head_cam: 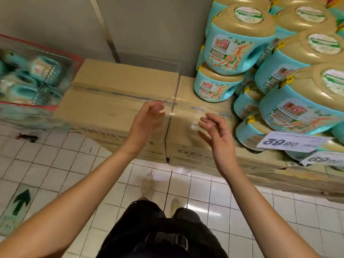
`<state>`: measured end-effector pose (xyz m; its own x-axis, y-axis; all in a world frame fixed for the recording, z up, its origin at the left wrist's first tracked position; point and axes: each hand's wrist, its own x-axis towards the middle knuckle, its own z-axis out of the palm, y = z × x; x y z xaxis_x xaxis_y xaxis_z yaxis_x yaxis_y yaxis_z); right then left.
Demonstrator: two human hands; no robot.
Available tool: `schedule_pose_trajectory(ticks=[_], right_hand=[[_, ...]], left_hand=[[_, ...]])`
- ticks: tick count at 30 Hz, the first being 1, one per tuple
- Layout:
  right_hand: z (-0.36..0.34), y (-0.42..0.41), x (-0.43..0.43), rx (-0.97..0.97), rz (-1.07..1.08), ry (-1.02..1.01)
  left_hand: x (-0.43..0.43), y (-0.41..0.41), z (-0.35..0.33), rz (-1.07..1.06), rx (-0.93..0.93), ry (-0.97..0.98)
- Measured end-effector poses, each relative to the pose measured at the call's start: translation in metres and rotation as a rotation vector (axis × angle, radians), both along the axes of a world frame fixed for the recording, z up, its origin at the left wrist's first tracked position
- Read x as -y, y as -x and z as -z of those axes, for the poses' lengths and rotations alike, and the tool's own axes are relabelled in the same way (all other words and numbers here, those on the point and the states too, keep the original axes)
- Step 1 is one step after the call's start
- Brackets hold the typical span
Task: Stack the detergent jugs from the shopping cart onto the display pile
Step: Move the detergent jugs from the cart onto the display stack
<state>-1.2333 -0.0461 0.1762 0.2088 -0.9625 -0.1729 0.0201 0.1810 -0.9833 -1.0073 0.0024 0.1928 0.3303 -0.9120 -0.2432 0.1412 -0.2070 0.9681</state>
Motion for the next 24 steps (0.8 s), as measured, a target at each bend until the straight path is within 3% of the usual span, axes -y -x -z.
schedule_pose_trajectory(ticks=[10,24], right_hand=[[0.037,-0.075,-0.083,-0.175,-0.392,-0.076],[0.067,-0.313,-0.227,-0.273,-0.8,-0.14]], left_hand=[[-0.189,-0.059,0.046,-0.429,-0.003,-0.132],[-0.469,-0.232,0.078,-0.819,0.01,-0.254]])
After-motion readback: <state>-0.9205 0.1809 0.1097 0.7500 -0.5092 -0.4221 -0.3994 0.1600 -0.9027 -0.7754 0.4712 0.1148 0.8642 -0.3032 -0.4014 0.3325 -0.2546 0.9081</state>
